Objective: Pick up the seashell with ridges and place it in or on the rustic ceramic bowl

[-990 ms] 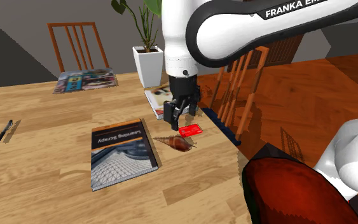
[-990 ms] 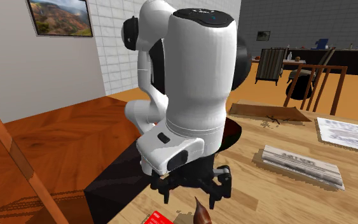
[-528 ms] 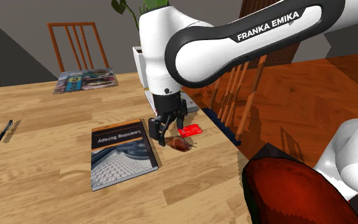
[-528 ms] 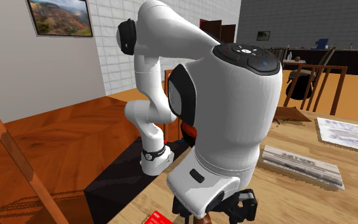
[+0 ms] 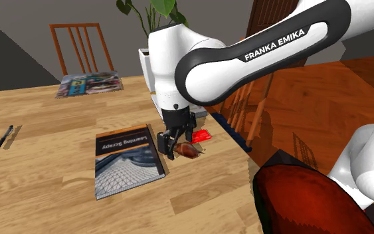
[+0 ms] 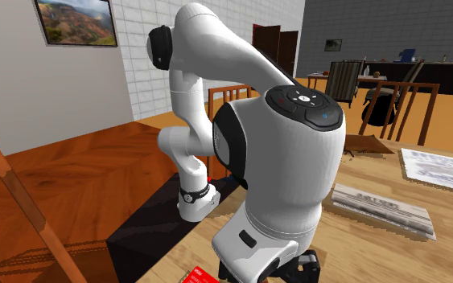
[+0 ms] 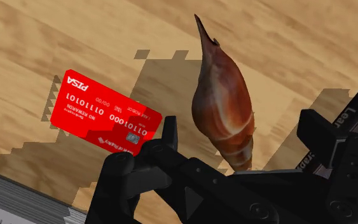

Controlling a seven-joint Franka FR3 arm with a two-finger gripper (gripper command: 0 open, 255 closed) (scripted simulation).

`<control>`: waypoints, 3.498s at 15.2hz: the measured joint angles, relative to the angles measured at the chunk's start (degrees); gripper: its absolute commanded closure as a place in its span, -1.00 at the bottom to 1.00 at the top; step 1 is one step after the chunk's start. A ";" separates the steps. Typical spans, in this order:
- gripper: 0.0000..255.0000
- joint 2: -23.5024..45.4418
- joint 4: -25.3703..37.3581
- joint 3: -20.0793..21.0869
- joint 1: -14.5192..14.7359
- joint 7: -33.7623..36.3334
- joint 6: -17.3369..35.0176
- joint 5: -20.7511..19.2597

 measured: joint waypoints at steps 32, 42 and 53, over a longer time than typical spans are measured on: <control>1.00 -3.52 9.67 -0.34 -0.31 -0.86 -12.74 1.56; 1.00 -3.44 17.39 -0.54 -0.49 -0.86 -20.40 1.44; 1.00 -14.72 10.59 -0.90 0.55 -1.22 -23.65 6.68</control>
